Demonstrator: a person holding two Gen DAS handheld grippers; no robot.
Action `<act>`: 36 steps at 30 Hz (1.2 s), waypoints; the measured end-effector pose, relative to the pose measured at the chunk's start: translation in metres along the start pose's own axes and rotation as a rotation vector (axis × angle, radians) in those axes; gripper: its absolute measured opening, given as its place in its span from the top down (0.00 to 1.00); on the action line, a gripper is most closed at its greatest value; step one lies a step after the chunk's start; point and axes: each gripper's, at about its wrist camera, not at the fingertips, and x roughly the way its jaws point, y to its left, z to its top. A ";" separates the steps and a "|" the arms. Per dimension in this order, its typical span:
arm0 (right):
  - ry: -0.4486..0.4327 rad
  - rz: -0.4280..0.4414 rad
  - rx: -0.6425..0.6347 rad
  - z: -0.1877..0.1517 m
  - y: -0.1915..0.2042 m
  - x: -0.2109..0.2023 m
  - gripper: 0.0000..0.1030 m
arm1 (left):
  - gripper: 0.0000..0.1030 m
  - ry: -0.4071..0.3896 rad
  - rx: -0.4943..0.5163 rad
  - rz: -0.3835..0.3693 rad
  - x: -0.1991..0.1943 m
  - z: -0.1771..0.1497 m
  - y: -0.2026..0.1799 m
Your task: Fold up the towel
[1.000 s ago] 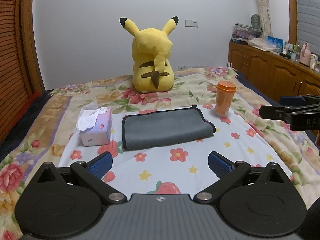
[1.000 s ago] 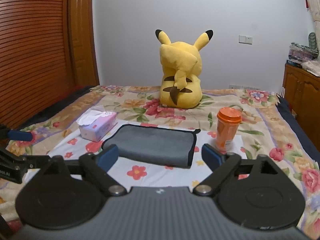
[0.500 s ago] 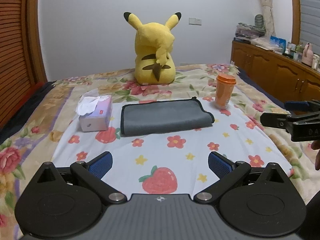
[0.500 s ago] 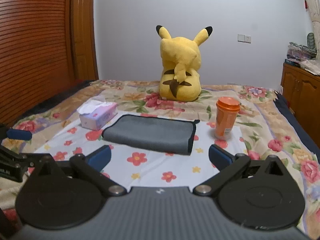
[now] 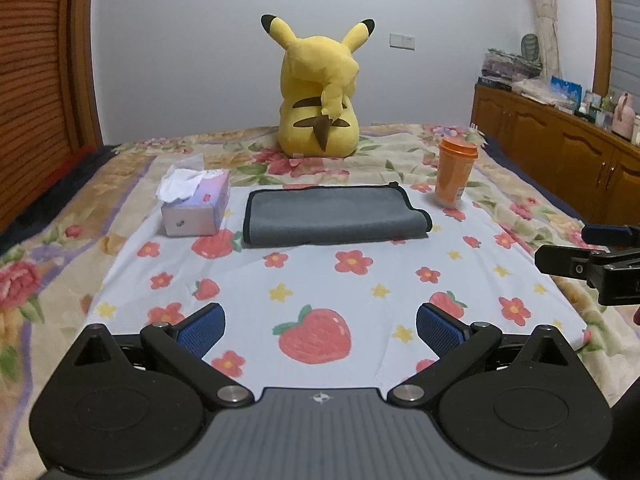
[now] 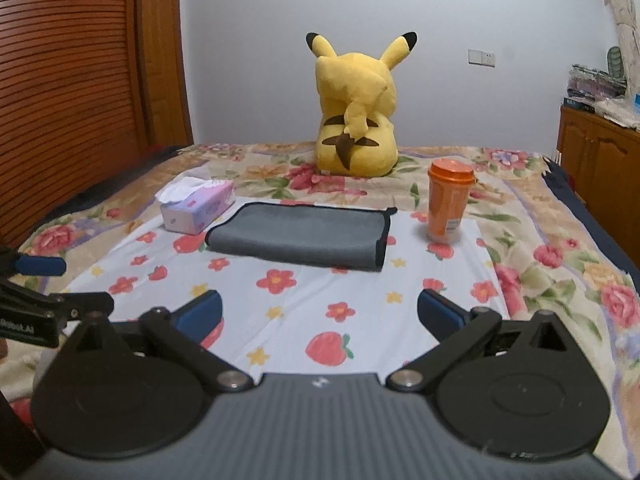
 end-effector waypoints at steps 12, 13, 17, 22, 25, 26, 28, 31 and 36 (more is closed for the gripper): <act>0.016 -0.013 0.041 -0.007 -0.003 0.007 0.00 | 0.00 0.019 0.012 0.042 0.012 -0.011 0.003; 0.016 -0.019 0.045 -0.008 -0.005 0.007 0.00 | 0.00 0.023 0.009 0.045 0.013 -0.011 0.004; 0.024 -0.041 0.043 -0.010 -0.006 0.010 0.00 | 0.00 0.021 0.009 0.054 0.013 -0.012 0.004; 0.023 -0.055 0.027 -0.012 -0.005 0.010 0.00 | 0.00 0.014 0.008 0.058 0.011 -0.013 0.004; 0.019 -0.060 0.016 -0.012 -0.004 0.009 0.00 | 0.00 -0.001 0.014 0.065 0.009 -0.012 0.004; 0.018 -0.061 0.014 -0.012 -0.004 0.009 0.00 | 0.00 -0.009 0.019 0.067 0.008 -0.012 0.003; 0.017 -0.063 0.012 -0.012 -0.003 0.009 0.00 | 0.00 -0.026 0.027 0.071 0.006 -0.011 0.002; 0.010 -0.066 0.007 -0.011 -0.003 0.008 0.00 | 0.00 -0.040 0.035 0.074 0.004 -0.010 0.001; -0.015 -0.070 0.013 -0.010 -0.005 0.005 0.00 | 0.00 -0.067 0.036 0.078 -0.001 -0.009 0.000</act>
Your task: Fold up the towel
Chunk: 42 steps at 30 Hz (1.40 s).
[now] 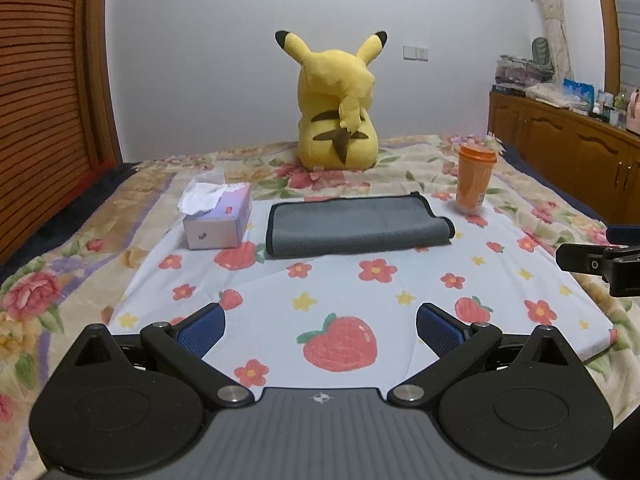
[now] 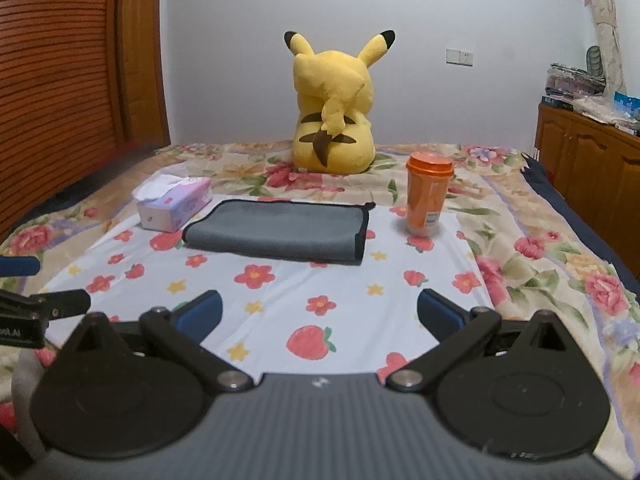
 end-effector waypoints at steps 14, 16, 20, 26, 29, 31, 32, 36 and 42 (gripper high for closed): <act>-0.057 -0.007 0.020 0.001 -0.005 -0.006 0.00 | 0.00 -0.072 -0.011 0.027 -0.013 0.006 0.002; -0.068 -0.008 0.021 0.001 -0.006 -0.008 0.00 | 0.00 -0.082 -0.009 0.029 -0.014 0.006 0.002; -0.089 -0.012 0.023 0.001 -0.008 -0.011 0.00 | 0.00 -0.108 -0.008 0.027 -0.018 0.008 0.002; -0.124 -0.025 0.023 0.002 -0.009 -0.015 0.00 | 0.00 -0.143 -0.006 0.016 -0.024 0.009 0.001; -0.141 -0.031 0.025 0.002 -0.010 -0.017 0.00 | 0.00 -0.158 -0.009 0.024 -0.026 0.010 0.000; -0.151 -0.032 0.025 0.001 -0.010 -0.019 0.00 | 0.00 -0.167 -0.009 0.032 -0.027 0.010 0.001; -0.156 -0.034 0.024 0.002 -0.010 -0.020 0.00 | 0.00 -0.170 -0.008 0.035 -0.027 0.010 0.001; -0.173 -0.041 0.025 0.001 -0.010 -0.022 0.00 | 0.00 -0.174 -0.010 0.040 -0.028 0.010 0.001; -0.183 -0.048 0.033 0.001 -0.012 -0.023 0.00 | 0.00 -0.173 -0.008 0.040 -0.028 0.011 0.002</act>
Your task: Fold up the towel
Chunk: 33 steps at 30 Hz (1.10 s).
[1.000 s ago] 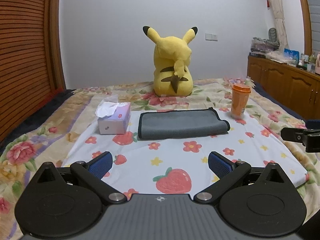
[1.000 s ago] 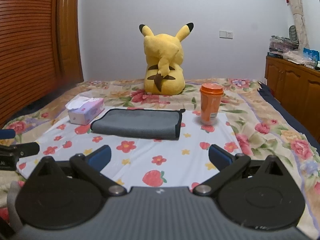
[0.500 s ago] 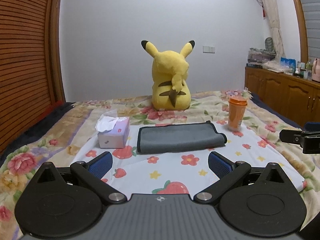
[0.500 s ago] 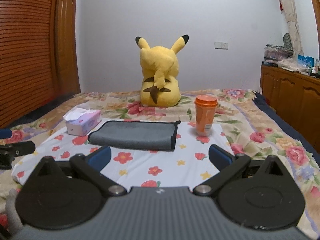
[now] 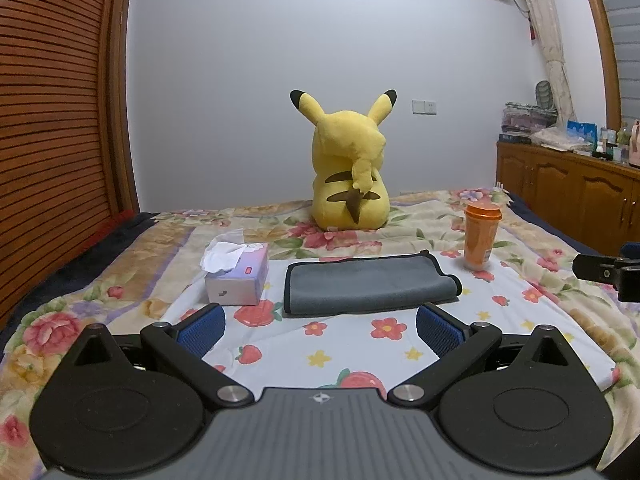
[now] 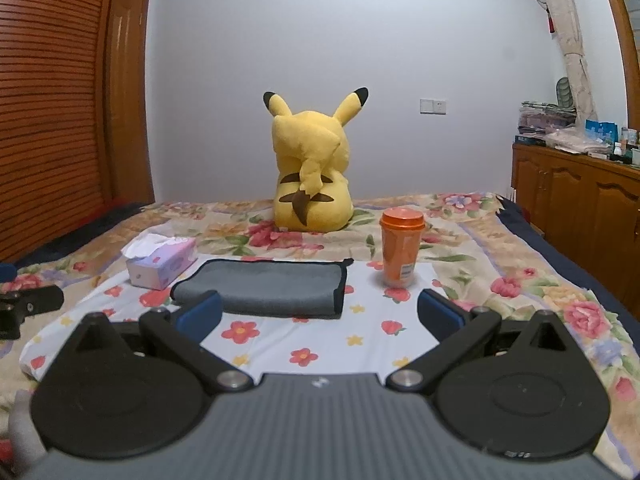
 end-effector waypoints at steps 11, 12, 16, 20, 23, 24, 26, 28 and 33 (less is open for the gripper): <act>0.000 -0.001 0.001 0.000 0.000 0.000 0.00 | 0.00 0.006 -0.005 0.003 0.001 -0.005 0.003; 0.000 0.000 0.001 0.000 0.000 0.000 0.00 | 0.00 0.006 -0.006 0.004 0.002 -0.006 0.004; 0.000 0.000 0.000 0.000 0.001 0.000 0.00 | 0.00 0.007 -0.003 0.005 0.002 -0.006 0.004; 0.000 0.000 0.001 0.000 0.001 0.000 0.00 | 0.00 0.007 -0.001 0.005 0.003 -0.006 0.004; 0.000 0.000 0.001 0.000 0.000 0.000 0.00 | 0.00 0.008 -0.001 0.005 0.003 -0.006 0.004; 0.000 0.000 0.000 0.000 0.000 0.000 0.00 | 0.00 0.009 0.000 0.006 0.003 -0.006 0.004; 0.000 0.000 0.000 0.000 0.000 0.000 0.00 | 0.00 0.008 -0.001 0.005 0.003 -0.006 0.004; 0.001 0.000 0.000 0.000 0.000 0.000 0.00 | 0.00 0.008 -0.001 0.005 0.003 -0.005 0.004; 0.000 0.000 0.001 0.000 0.000 0.000 0.00 | 0.00 0.009 -0.001 0.005 0.003 -0.005 0.004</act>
